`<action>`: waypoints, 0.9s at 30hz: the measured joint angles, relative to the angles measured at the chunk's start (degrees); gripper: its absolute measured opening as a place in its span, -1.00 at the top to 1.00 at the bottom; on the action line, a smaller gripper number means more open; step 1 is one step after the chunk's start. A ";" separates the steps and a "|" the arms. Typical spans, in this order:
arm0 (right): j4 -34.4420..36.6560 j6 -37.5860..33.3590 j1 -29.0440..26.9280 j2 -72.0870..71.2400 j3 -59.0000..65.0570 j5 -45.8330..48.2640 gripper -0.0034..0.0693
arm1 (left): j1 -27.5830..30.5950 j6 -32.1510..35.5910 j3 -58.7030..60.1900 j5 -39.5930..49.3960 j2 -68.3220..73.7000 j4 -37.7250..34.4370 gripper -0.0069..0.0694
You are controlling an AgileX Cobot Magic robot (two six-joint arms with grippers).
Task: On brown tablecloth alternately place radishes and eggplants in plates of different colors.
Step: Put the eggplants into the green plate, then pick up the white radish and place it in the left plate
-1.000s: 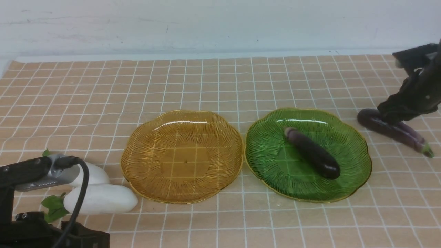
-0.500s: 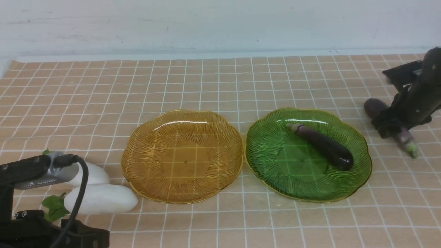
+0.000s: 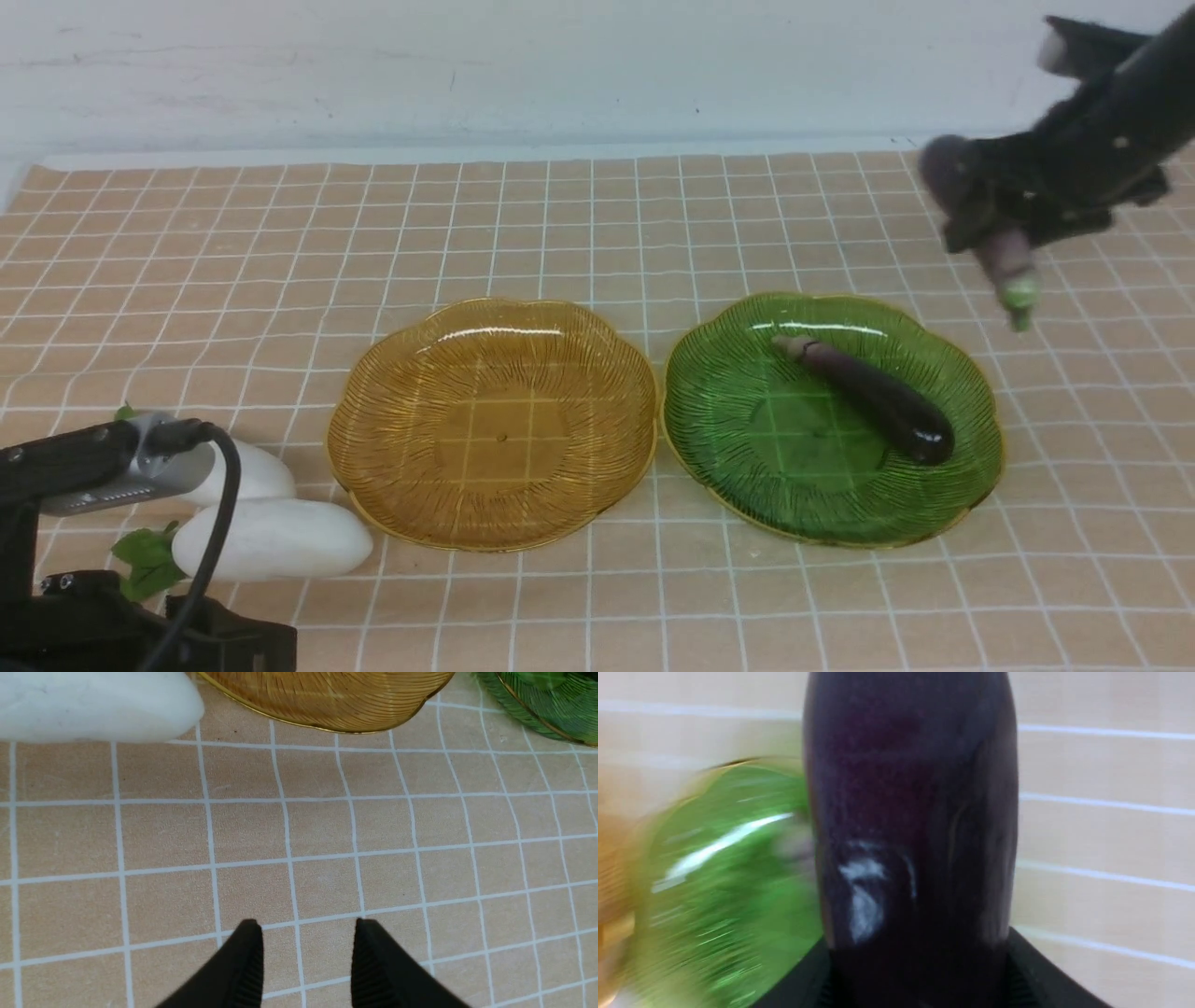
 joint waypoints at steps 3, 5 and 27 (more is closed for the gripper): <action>0.14 -0.98 5.69 -0.03 3.14 0.19 -0.04 | 0.00 0.00 0.00 0.00 0.00 0.00 0.16; -1.55 -0.98 8.81 0.57 4.57 0.19 -0.04 | 0.00 0.00 0.00 0.00 0.00 0.00 0.16; -16.83 8.97 20.72 -29.76 23.98 1.05 0.68 | 0.00 6.60 -14.97 1.14 17.50 18.17 -0.57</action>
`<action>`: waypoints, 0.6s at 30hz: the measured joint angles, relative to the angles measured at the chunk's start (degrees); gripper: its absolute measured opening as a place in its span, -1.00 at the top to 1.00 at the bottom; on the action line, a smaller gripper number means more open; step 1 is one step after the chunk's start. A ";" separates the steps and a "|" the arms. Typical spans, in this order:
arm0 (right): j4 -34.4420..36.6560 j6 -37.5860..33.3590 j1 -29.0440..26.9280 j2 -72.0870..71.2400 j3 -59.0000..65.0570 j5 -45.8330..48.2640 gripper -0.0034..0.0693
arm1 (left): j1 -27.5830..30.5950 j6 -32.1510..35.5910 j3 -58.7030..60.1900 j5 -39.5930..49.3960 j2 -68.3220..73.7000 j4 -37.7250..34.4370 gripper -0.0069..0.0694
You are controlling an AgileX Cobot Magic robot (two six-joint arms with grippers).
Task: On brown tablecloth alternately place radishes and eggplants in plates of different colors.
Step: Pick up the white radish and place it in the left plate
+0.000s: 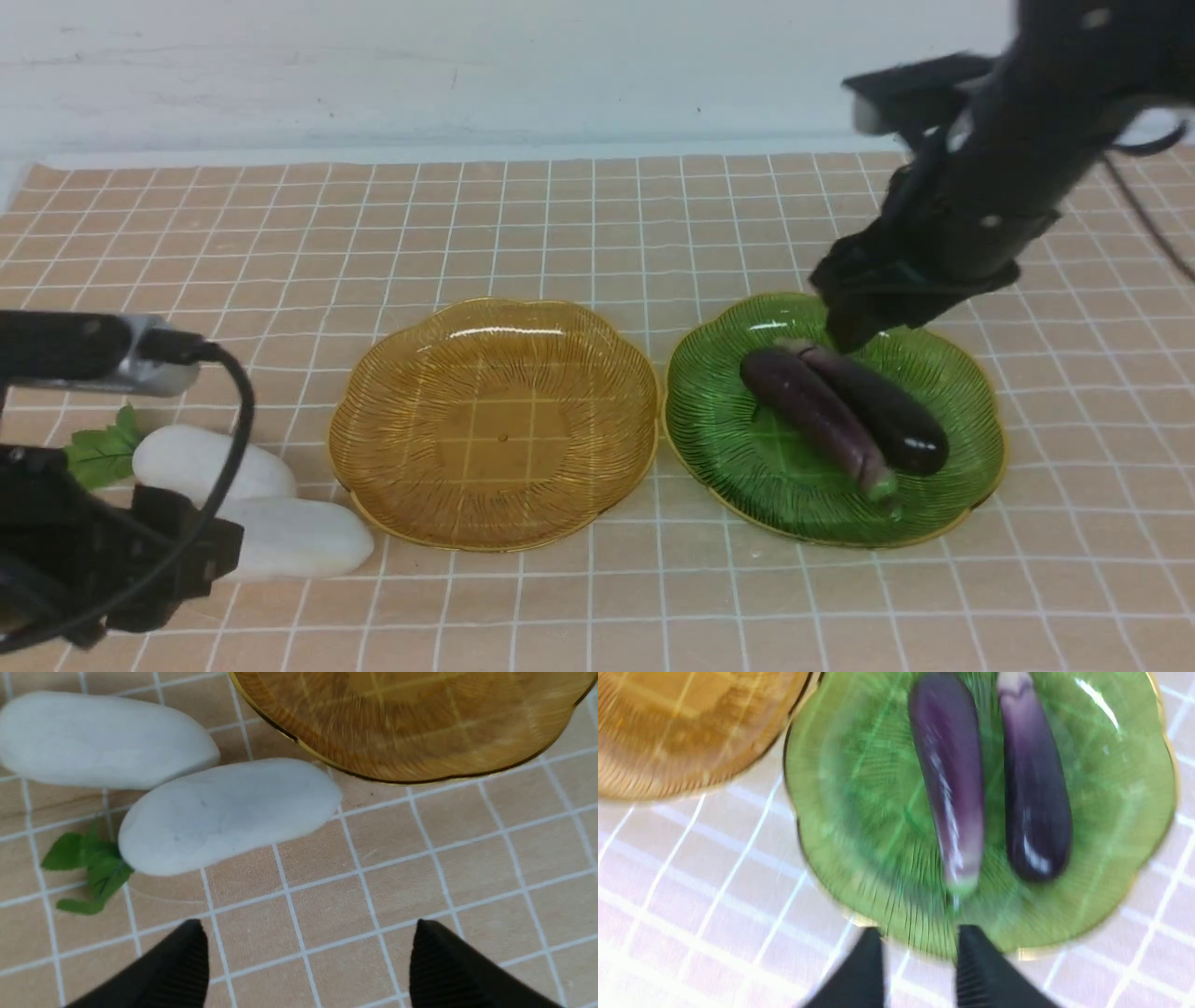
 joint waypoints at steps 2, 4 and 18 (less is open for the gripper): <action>0.00 0.00 0.00 -2.75 2.93 0.19 0.87 | 0.00 3.82 -3.16 0.00 6.63 -0.46 -0.60; -0.19 0.00 0.00 -4.20 4.99 0.39 0.93 | 0.00 8.00 -5.64 0.18 10.95 -0.46 -0.61; -0.02 -1.37 0.00 -4.44 7.32 0.39 0.95 | -0.05 37.14 -12.30 -2.03 31.48 6.51 -0.60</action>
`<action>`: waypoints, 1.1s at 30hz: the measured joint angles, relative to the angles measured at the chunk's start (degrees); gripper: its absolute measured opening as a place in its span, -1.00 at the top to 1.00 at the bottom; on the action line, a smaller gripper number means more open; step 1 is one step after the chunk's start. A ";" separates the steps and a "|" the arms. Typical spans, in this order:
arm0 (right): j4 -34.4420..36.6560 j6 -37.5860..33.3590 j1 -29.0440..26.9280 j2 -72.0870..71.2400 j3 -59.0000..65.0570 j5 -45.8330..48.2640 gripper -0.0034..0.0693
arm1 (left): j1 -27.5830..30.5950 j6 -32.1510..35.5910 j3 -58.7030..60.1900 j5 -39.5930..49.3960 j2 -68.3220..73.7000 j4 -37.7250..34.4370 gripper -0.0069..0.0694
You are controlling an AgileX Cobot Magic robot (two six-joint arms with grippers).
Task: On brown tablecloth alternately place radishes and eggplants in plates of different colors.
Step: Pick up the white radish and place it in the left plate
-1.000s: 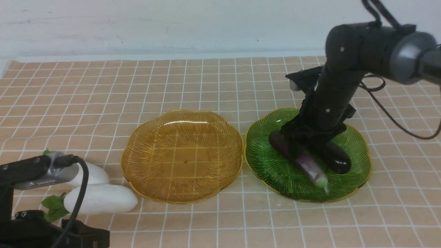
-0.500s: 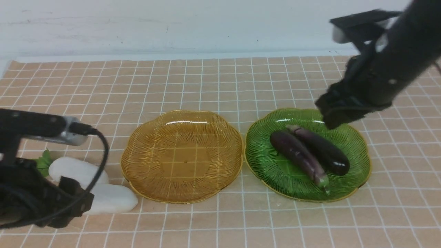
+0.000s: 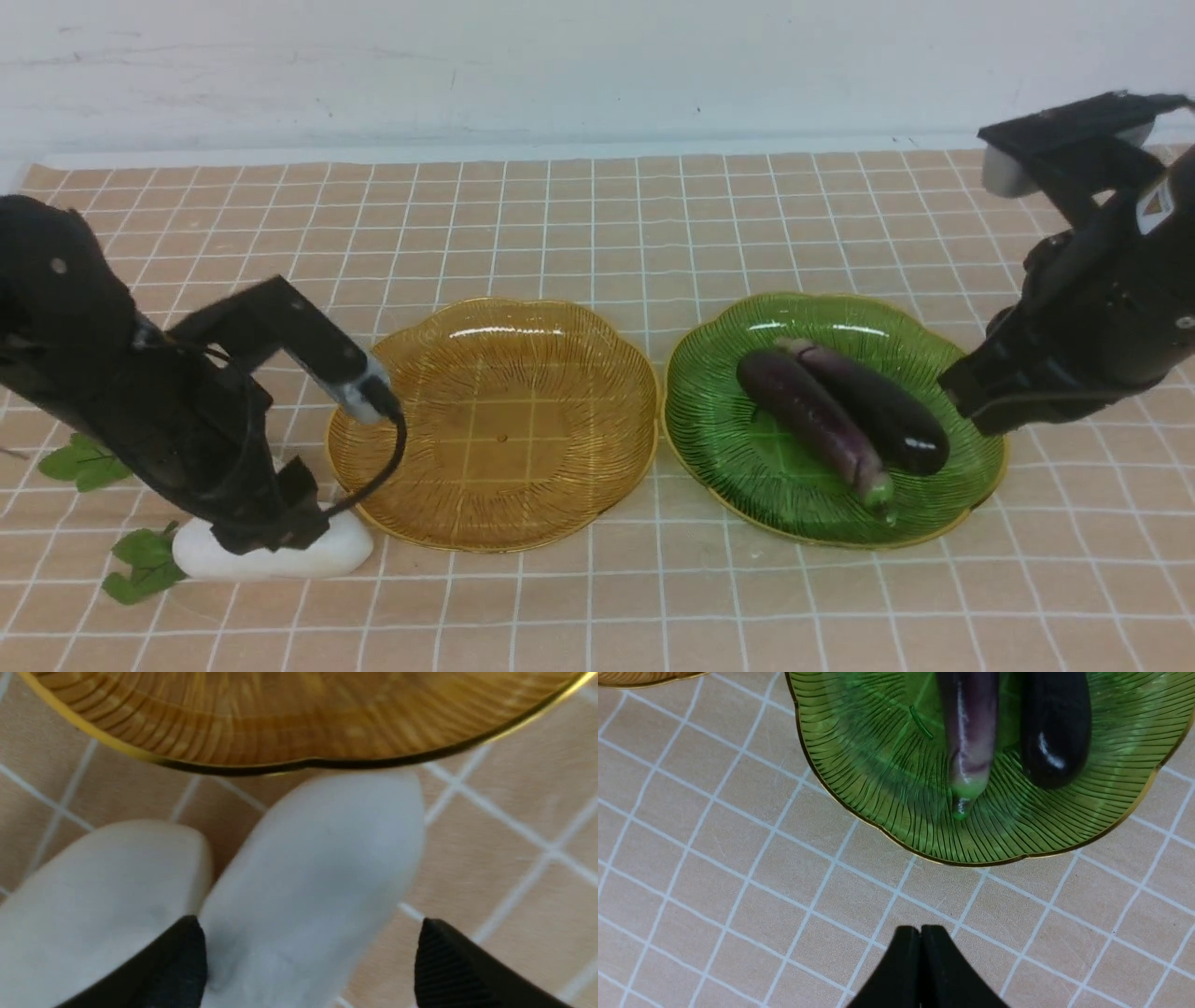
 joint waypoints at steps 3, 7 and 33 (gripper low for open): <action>0.94 -0.65 0.00 0.00 0.00 0.00 0.95 | -0.06 -0.08 -0.16 -2.57 2.26 1.96 -0.60; 2.39 -1.78 0.00 0.00 0.00 0.00 0.95 | -0.06 -2.89 -0.61 -2.35 3.54 1.68 -0.43; 3.52 -2.96 0.00 0.00 0.00 0.00 0.95 | -0.06 -16.11 -23.58 22.21 -0.16 -6.12 0.08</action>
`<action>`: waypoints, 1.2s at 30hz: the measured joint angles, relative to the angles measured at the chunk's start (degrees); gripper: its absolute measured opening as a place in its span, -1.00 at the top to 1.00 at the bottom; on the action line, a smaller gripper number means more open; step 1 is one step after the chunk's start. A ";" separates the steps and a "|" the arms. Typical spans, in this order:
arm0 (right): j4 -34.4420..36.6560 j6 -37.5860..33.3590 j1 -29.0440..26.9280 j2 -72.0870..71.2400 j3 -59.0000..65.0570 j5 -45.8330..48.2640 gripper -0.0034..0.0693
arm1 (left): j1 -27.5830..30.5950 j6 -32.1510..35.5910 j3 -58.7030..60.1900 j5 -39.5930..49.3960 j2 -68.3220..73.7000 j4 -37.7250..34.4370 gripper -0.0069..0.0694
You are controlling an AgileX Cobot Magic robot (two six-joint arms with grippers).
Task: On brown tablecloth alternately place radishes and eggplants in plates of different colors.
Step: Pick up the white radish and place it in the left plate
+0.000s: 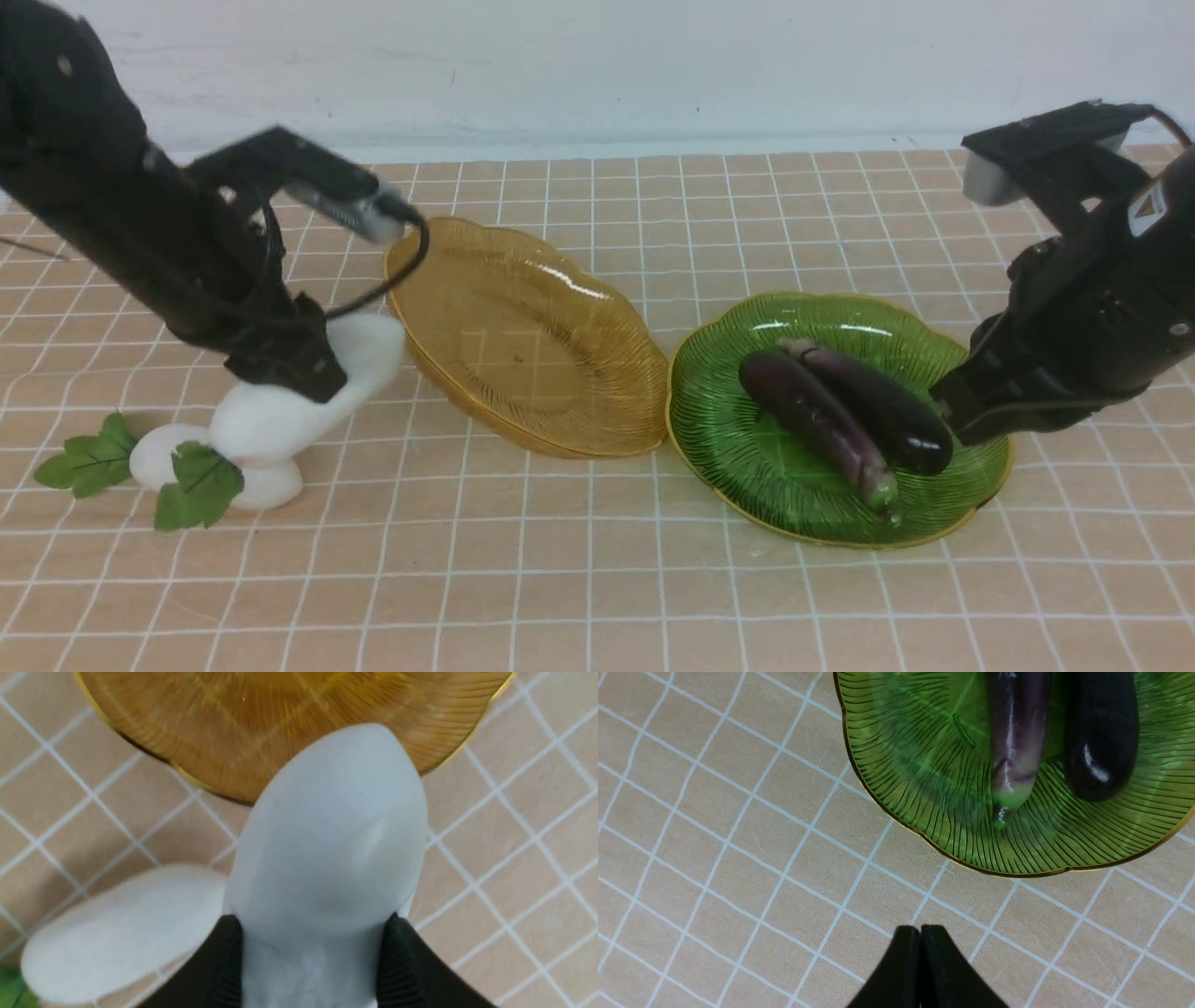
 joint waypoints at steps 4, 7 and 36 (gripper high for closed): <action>0.00 0.00 0.00 0.00 0.00 0.00 0.95 | 0.00 -1.30 0.00 1.79 0.00 2.48 0.08; 0.00 0.00 0.00 0.00 0.00 0.00 0.95 | 0.00 -2.51 0.00 2.42 0.00 4.95 0.08; 0.32 0.00 0.00 0.00 0.06 0.00 0.95 | -15.48 -6.59 -2.69 -21.44 19.76 -7.29 0.00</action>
